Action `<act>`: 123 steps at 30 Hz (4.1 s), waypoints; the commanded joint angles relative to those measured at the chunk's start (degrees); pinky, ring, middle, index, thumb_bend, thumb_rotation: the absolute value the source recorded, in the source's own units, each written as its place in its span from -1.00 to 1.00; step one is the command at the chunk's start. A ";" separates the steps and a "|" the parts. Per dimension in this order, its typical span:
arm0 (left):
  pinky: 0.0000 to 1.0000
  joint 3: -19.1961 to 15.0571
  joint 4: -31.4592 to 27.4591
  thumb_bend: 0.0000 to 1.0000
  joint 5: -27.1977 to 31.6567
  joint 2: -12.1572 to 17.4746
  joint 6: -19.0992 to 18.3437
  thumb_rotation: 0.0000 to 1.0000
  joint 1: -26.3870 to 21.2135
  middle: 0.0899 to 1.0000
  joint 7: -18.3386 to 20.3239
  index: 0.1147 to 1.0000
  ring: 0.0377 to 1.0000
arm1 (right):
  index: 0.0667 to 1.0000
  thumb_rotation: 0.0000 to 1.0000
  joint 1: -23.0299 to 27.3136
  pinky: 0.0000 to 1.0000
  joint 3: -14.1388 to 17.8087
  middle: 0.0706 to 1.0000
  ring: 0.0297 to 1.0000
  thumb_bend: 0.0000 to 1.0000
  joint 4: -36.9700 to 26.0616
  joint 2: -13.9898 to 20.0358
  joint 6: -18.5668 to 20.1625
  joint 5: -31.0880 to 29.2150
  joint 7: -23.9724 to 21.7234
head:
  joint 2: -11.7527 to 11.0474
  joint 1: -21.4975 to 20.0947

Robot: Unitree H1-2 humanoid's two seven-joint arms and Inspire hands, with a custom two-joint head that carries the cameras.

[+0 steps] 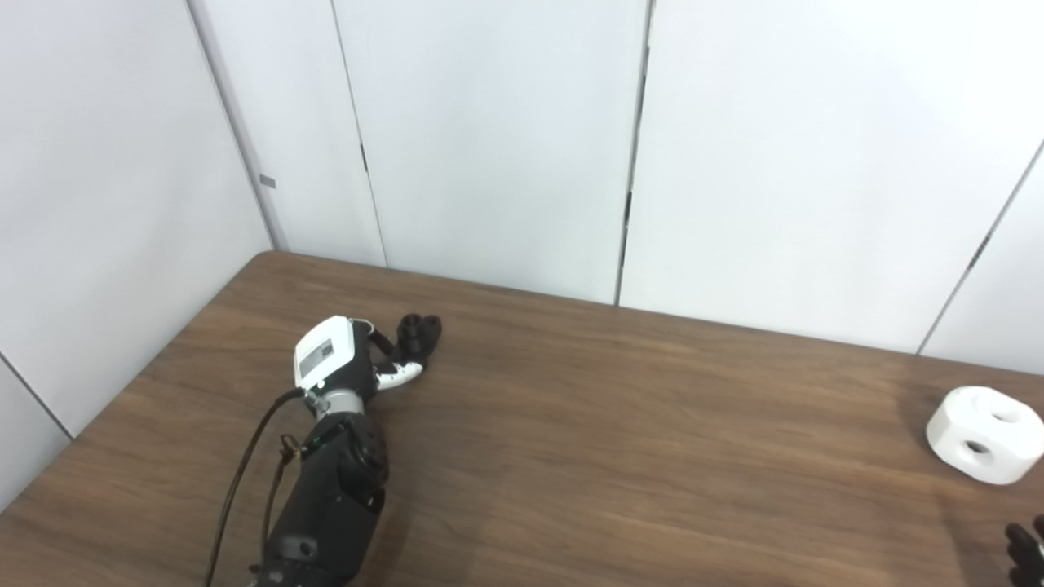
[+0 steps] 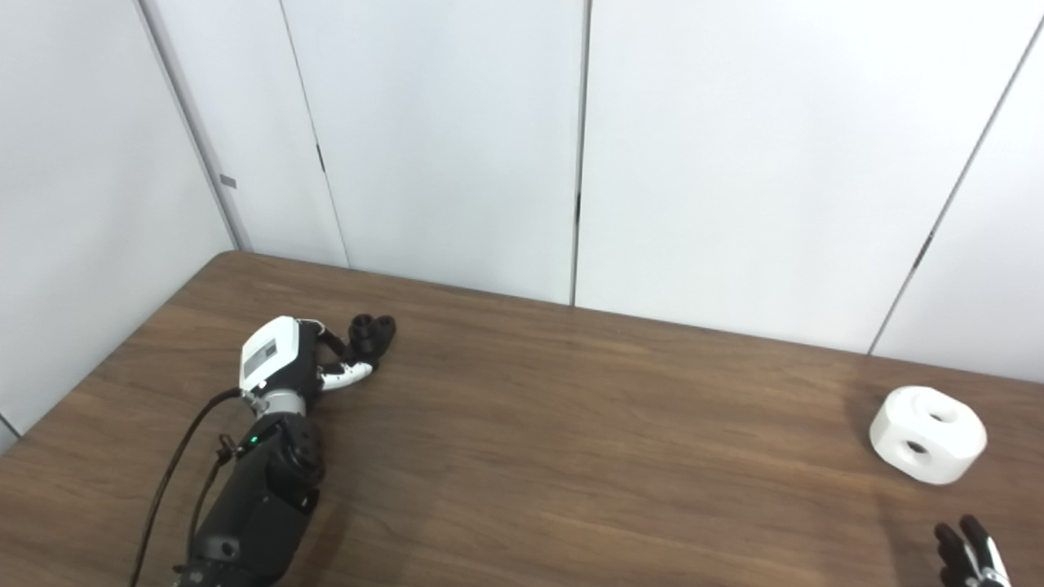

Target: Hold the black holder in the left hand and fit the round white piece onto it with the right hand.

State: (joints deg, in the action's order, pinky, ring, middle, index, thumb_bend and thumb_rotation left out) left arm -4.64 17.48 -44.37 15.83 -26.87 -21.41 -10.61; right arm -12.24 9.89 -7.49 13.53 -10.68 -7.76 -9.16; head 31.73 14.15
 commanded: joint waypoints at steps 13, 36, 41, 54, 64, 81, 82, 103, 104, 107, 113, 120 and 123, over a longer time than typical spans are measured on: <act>0.72 3.00 -0.73 0.03 4.59 2.39 1.11 -0.90 -0.56 0.50 -3.83 -0.16 0.73 | 0.96 1.00 -2.51 1.00 -0.85 0.89 0.94 0.32 2.93 -1.77 -0.67 -0.40 0.43 | 0.26 -0.33; 0.71 9.97 -19.90 0.01 3.61 2.98 0.20 -0.89 12.62 0.57 10.60 -0.15 0.76 | 0.94 1.00 -2.49 1.00 -1.16 0.88 0.94 0.42 1.94 -2.15 -0.08 0.33 0.51 | 1.84 -2.15; 0.71 13.19 -24.19 0.01 4.38 3.96 1.59 -0.88 15.47 0.62 13.66 -0.15 0.80 | 0.92 1.00 -2.25 1.00 -1.20 0.84 0.93 0.37 1.38 -2.55 0.62 2.14 1.58 | 2.50 -3.24; 0.71 19.73 -31.01 0.01 3.11 5.09 6.64 -0.89 21.48 0.65 15.93 -0.15 0.79 | 0.89 1.00 -2.33 1.00 -1.55 0.81 0.91 0.20 -1.74 -3.46 2.87 3.12 2.10 | 6.41 -7.53; 0.71 23.20 -33.64 0.01 4.11 2.92 11.08 -0.89 26.36 0.64 16.69 -0.15 0.82 | 0.87 1.00 -2.52 1.00 -2.00 0.80 0.88 0.23 -3.84 -3.98 5.63 4.92 3.24 | 8.25 -10.82; 0.77 29.98 -37.68 0.01 2.00 2.68 14.78 -0.89 27.98 0.68 24.56 -0.15 0.83 | 0.87 1.00 -2.30 1.00 -3.88 0.79 0.90 0.33 -7.64 -3.80 10.38 6.69 4.94 | 13.26 -13.92; 0.76 30.33 -37.48 0.01 1.90 2.72 15.28 -0.89 28.08 0.67 24.54 -0.15 0.82 | 0.87 1.00 -2.27 1.00 -3.91 0.79 0.90 0.34 -7.78 -3.85 10.57 6.67 5.04 | 13.34 -13.99; 0.78 29.79 -33.80 0.00 4.55 2.11 17.49 -0.89 28.82 0.67 25.97 -0.15 0.86 | 0.80 0.66 -2.18 1.00 -3.23 0.76 0.85 0.23 -9.31 -4.07 11.16 6.66 6.60 | 13.32 -16.42; 0.78 29.72 -33.97 0.00 4.75 2.08 17.04 -0.89 28.83 0.68 26.42 -0.15 0.87 | 0.80 0.56 -2.20 0.99 -3.21 0.76 0.84 0.25 -9.41 -3.99 10.97 6.76 6.66 | 12.96 -16.93; 0.78 29.63 -34.62 0.00 5.41 2.22 16.18 -0.89 28.82 0.68 27.67 -0.15 0.87 | 0.80 0.30 -2.46 0.90 -3.55 0.77 0.85 0.33 -10.21 -3.35 10.16 9.95 7.30 | 12.36 -17.53; 0.80 30.24 -35.69 0.00 5.31 2.52 14.96 -0.90 28.97 0.69 29.91 -0.15 0.88 | 0.87 -0.05 -1.90 0.96 -2.86 0.82 0.88 0.47 -12.78 -1.80 11.34 16.18 8.53 | 10.62 -18.52; 0.78 31.75 -36.23 0.00 1.76 3.23 14.91 -0.90 29.23 0.65 30.23 -0.15 0.84 | 0.87 -0.29 2.06 0.93 -0.85 0.86 0.89 0.64 -12.86 -0.46 12.26 20.07 9.77 | 8.48 -20.31; 0.76 32.51 -36.36 0.01 -0.50 3.62 14.92 -0.90 29.30 0.63 30.38 -0.15 0.81 | 0.89 -0.36 3.78 0.98 -0.36 0.90 0.93 0.66 -13.05 0.73 12.99 21.69 9.93 | 7.79 -21.31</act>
State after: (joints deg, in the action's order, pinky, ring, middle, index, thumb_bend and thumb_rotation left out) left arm 25.28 -21.23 -44.29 18.03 -9.39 4.88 12.76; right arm -9.90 8.80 -18.06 13.01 2.81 12.71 -0.12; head 39.82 -6.76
